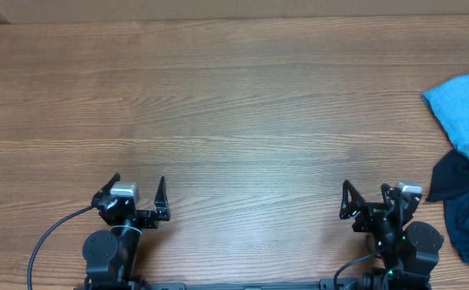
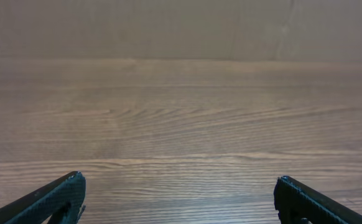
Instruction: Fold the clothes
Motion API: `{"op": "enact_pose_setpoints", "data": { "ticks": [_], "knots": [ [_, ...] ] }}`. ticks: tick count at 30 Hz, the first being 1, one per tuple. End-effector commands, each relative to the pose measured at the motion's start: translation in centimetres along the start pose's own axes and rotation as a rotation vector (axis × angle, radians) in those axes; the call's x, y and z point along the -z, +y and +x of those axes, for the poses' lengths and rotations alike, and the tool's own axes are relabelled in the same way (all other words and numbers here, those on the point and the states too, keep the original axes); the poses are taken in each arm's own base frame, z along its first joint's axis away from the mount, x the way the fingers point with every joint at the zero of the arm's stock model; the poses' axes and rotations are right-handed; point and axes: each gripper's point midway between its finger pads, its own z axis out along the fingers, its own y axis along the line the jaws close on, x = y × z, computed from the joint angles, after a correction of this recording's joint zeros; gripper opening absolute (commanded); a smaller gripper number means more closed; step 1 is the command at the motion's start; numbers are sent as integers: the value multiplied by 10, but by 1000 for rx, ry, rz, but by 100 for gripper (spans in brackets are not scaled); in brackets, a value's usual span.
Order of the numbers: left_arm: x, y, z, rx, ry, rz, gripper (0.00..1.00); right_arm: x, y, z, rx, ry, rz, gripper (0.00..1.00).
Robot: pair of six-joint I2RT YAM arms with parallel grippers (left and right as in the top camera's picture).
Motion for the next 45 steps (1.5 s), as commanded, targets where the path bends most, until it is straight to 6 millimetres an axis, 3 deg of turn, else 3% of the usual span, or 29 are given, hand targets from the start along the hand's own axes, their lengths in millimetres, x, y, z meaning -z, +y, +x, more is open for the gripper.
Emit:
{"op": "enact_pose_setpoints", "data": {
  "ticks": [1,6,11,14,16,21,22,24,27,28,30,32,35,36,39,41,45],
  "knots": [
    [0,-1,-3,126,-6,5,100,1,8,-15,-122,-61,-38,100],
    [13,-5,-45,126,-73,13,100,18,4,-57,-105,-176,38,100],
    [9,-7,-90,107,47,-1,100,27,10,-109,-114,-137,105,100],
    [-6,-7,-108,104,200,-13,100,16,8,-132,-130,6,171,100],
    [-19,-17,-119,73,375,45,100,2,7,-144,-118,167,214,100],
    [-33,-19,-134,123,658,43,100,-31,-6,-158,-126,375,291,100],
    [-36,-19,-136,125,676,42,100,-34,-22,-165,-143,356,370,100],
    [-41,-18,-139,125,673,42,100,-17,-70,-186,-212,256,598,100],
    [-41,-18,-139,125,672,41,100,24,-132,-216,-300,112,810,100],
    [-42,-18,-140,124,668,42,100,46,-159,-222,-380,49,886,100],
    [-42,-18,-140,124,668,41,100,81,-209,-220,-504,-17,994,100],
    [-42,-18,-140,124,665,42,100,113,-255,-206,-655,-66,1113,100],
    [-42,-18,-140,124,666,42,100,127,-293,-184,-778,-61,1152,100],
    [-43,-18,-141,123,662,41,100,133,-309,-168,-832,-37,1173,100],
    [-45,-18,-143,120,649,43,100,138,-328,-147,-890,2,1205,100],
    [-46,-18,-145,119,639,43,100,135,-347,-123,-943,57,1224,100],
    [-49,-18,-149,115,620,44,100,142,-365,-92,-1022,112,1254,100]
  ]
}}
